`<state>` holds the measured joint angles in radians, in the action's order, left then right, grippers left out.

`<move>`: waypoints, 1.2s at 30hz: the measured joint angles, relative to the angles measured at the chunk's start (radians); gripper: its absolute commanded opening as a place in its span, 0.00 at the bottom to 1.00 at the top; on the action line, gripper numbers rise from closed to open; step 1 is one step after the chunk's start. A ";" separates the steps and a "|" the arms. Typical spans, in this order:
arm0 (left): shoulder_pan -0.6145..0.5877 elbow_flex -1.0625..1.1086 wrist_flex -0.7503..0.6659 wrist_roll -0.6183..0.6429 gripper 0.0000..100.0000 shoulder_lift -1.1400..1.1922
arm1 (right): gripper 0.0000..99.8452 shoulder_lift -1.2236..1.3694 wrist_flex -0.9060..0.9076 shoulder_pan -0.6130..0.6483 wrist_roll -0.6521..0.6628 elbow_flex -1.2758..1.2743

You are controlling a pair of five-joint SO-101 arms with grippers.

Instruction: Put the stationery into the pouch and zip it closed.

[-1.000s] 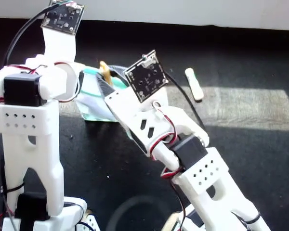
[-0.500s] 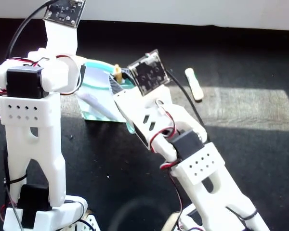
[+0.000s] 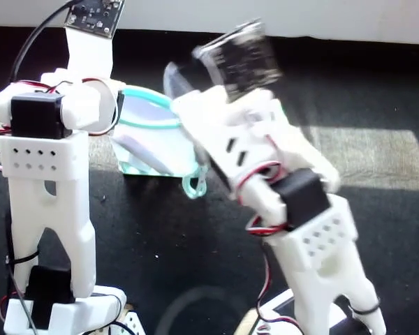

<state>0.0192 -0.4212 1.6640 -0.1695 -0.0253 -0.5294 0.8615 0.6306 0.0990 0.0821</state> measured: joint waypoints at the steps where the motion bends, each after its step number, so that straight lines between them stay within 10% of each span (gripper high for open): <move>1: 0.000 0.000 0.000 0.000 0.01 0.003 | 0.15 0.002 0.000 -0.041 0.000 0.038; 11: 0.000 0.000 0.005 0.000 0.01 -0.003 | 0.05 0.298 0.000 -0.460 0.000 -0.048; 18: 0.000 0.000 0.005 0.000 0.01 -0.009 | 0.22 0.756 0.026 -0.482 0.000 0.087; 36: 0.000 0.000 0.005 0.000 0.01 -0.009 | 0.22 1.585 0.180 -0.526 0.000 0.891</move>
<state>0.0192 -0.4212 1.6686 -0.1695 -0.0345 1.0556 1.0411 0.1043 0.0990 0.9735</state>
